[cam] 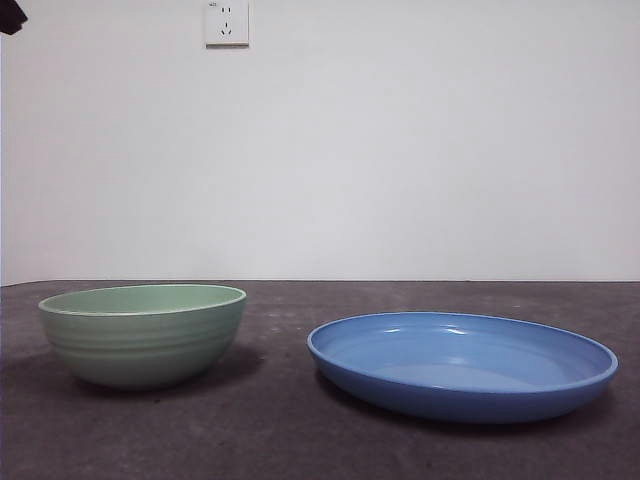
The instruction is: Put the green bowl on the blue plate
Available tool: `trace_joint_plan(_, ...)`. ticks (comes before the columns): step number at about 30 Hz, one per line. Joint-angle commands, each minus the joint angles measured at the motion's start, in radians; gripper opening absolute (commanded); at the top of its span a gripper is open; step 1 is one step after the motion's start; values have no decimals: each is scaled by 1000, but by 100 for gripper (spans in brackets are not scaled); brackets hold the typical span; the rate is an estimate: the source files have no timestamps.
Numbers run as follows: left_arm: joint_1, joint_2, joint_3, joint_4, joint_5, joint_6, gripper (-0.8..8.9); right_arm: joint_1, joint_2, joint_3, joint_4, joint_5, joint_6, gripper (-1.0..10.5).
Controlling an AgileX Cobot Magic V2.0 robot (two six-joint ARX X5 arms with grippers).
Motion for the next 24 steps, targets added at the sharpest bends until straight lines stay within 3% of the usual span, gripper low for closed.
trace_joint_plan(1, -11, 5, 17, 11, 6, 23, 27, 4, 5, 15, -5, -3, -15, 13)
trace_joint_plan(8, -11, 5, 17, 11, 6, 23, 38, 4, 5, 15, -53, -2, -22, 14)
trace_joint_plan(11, -11, 5, 17, 11, 6, 23, 147, 4, 5, 15, -58, -2, -26, 39)
trace_joint_plan(17, -11, 5, 17, 12, 6, 22, 507, 4, 5, 15, -64, -2, -26, 521)
trace_joint_plan(21, -11, 5, 17, 12, 6, 21, 539, 4, 5, 15, -64, -2, -27, 647)
trace_joint_plan(24, -11, 5, 17, 13, 5, 23, 578, 4, 5, 15, -64, -2, -27, 657)
